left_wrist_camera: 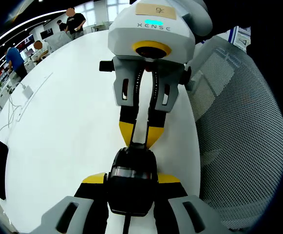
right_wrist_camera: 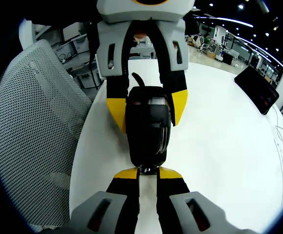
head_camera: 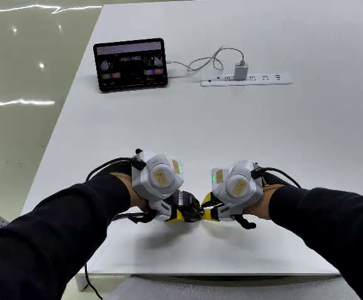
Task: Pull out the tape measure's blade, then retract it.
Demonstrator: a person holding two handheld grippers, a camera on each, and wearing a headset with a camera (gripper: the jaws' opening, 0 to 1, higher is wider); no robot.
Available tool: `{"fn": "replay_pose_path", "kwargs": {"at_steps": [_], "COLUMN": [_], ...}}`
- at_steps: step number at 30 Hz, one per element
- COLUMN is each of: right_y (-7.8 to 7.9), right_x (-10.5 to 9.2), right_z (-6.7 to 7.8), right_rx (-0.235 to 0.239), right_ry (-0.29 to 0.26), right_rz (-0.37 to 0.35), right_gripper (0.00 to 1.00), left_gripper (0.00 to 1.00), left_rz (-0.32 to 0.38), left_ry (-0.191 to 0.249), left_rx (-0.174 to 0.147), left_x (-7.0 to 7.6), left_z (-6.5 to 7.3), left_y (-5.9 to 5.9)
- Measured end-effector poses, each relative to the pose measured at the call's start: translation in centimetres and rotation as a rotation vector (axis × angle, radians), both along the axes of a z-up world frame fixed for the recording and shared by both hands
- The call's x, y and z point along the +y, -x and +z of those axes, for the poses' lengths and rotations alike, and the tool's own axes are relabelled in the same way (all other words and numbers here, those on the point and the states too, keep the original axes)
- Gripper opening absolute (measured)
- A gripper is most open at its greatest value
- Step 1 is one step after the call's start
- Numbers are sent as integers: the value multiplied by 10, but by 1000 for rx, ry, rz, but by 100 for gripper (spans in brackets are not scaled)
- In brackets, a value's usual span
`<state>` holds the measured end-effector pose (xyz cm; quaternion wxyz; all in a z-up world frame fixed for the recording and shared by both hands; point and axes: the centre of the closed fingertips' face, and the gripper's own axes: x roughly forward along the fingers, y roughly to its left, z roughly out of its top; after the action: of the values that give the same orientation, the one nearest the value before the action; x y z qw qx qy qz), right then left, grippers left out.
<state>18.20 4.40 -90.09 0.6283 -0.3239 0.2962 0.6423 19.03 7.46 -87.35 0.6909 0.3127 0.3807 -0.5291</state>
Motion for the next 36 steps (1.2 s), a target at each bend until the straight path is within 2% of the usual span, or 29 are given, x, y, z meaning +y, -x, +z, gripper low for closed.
{"fn": "replay_pose_path", "kwargs": {"at_steps": [15,19,24,26,28,29,31,36], "right_y": [-1,-1,-2,-3,-3,-2,-2,-3], "right_x": [-10,-8,-6,-1,8,6,5,4], "right_z": [2,4,5,3,6,2,1,-7], "right_rx": [14,1,-45,-29,-6,6,-12,-6], "right_ry": [12,12,30,27,-9,30,40,69], "right_rz": [-2,10,46,31,9,13,40,31], "right_gripper": [7,9,11,12,12,12,12,12], "left_gripper": [32,32,32,32,32,32,32,32], "left_rz": [6,2,9,6,8,8,8,9], "left_ry": [10,6,8,8,10,12,12,17], "left_rx": [5,3,6,4,4,5,4,8], "left_x": [-1,0,-1,-1,-1,-1,-1,-1], "left_z": [1,1,1,1,1,1,1,1], "left_y": [-1,0,-1,-1,-1,-1,-1,-1]}}
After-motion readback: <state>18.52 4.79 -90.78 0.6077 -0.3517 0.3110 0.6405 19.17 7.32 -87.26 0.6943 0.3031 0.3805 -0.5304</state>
